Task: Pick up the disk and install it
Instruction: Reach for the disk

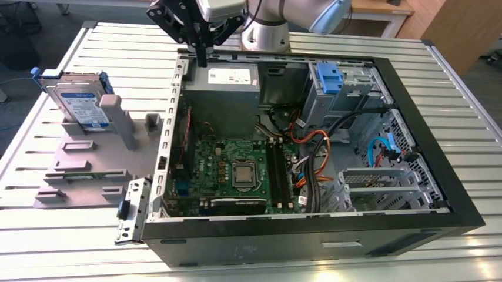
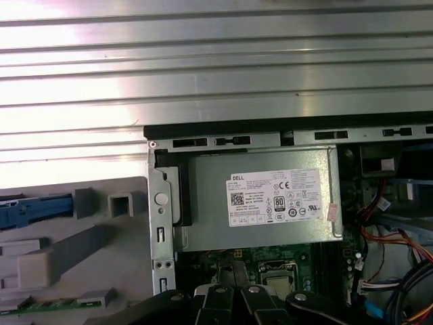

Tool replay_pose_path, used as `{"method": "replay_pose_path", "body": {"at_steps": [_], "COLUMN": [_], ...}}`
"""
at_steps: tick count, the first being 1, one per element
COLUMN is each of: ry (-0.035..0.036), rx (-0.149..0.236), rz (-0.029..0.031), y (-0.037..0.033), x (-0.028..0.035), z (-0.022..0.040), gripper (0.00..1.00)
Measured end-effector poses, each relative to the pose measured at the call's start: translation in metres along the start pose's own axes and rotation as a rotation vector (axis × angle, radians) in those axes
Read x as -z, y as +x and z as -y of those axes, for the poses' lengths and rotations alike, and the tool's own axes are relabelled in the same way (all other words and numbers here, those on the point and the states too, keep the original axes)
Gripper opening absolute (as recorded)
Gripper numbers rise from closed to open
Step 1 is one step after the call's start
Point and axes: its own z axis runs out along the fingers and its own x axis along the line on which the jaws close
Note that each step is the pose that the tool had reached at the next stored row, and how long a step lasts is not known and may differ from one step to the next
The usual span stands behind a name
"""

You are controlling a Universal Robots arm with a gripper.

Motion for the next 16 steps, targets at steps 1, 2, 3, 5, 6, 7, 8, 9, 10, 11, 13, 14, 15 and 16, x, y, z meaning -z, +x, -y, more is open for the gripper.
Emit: {"method": "replay_pose_path", "body": {"at_steps": [1,2,3,5,6,7,8,9,10,11,13,14,15,16], "ry": [0.0000,0.0000,-0.0001,0.0000,0.0000,-0.0001,0.0000,0.0000,0.0000,0.0000,-0.0001,0.0000,0.0000,0.0000], "rx": [0.000,0.000,0.000,0.000,0.000,0.000,0.000,0.000,0.000,0.000,0.000,0.000,0.000,0.000], "rz": [0.0000,0.0000,0.0000,0.0000,0.0000,0.0000,0.0000,0.0000,0.0000,0.0000,0.0000,0.0000,0.0000,0.0000], "y": [0.0004,0.0007,0.0011,0.0018,0.0021,0.0024,0.0028,0.0031,0.0035,0.0038,0.0045,0.0048,0.0052,0.0056], "x": [0.0000,-0.0001,-0.0001,-0.0002,-0.0002,-0.0002,-0.0003,-0.0003,-0.0003,-0.0003,-0.0004,-0.0004,-0.0004,-0.0005], "z": [0.0000,0.0001,0.0001,0.0001,0.0002,0.0002,0.0002,0.0002,0.0003,0.0003,0.0004,0.0004,0.0004,0.0004], "gripper": [0.11,0.11,0.11,0.11,0.11,0.11,0.11,0.11,0.11,0.11,0.11,0.11,0.11,0.11]}}
